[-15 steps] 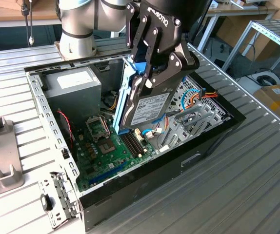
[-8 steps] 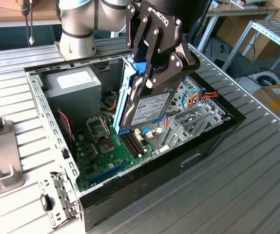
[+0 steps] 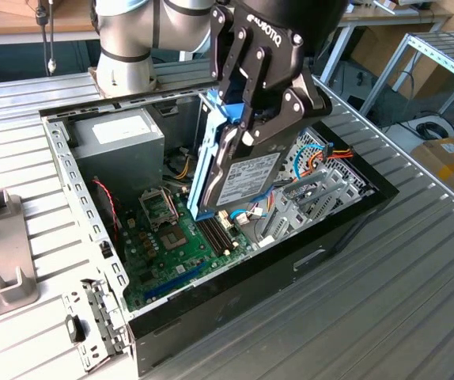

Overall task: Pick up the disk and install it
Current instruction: 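Insert the disk into the insertion slot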

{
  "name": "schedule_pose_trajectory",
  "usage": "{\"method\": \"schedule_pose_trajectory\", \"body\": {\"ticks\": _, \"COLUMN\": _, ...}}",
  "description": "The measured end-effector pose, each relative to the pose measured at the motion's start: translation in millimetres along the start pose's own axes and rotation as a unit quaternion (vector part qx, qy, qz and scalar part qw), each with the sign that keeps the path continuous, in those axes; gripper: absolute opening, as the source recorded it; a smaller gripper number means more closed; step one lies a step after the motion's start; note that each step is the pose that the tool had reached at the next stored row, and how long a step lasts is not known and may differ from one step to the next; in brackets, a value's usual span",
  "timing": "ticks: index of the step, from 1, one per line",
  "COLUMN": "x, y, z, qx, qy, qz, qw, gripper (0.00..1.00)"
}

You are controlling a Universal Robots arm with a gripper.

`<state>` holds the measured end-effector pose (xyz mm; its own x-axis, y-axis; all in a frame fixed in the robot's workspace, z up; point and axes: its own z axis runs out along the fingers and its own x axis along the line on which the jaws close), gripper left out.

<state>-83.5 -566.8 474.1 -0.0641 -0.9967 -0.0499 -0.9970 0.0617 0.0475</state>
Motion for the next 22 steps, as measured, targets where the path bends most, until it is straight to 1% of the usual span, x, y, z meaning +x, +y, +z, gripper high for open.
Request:
{"method": "schedule_pose_trajectory", "body": {"ticks": 5, "x": 1.0, "y": -5.1, "z": -0.3, "qx": 0.0, "qy": 0.0, "qz": 0.0, "qw": 1.0, "gripper": 0.37}}
{"method": "schedule_pose_trajectory", "body": {"ticks": 14, "x": 1.2, "y": -18.6, "z": -0.9, "qx": 0.0, "qy": 0.0, "qz": 0.0, "qw": 1.0, "gripper": 0.37}}
{"method": "schedule_pose_trajectory", "body": {"ticks": 22, "x": 1.1, "y": -28.5, "z": -1.3, "qx": 0.0, "qy": 0.0, "qz": 0.0, "qw": 1.0, "gripper": 0.37}}
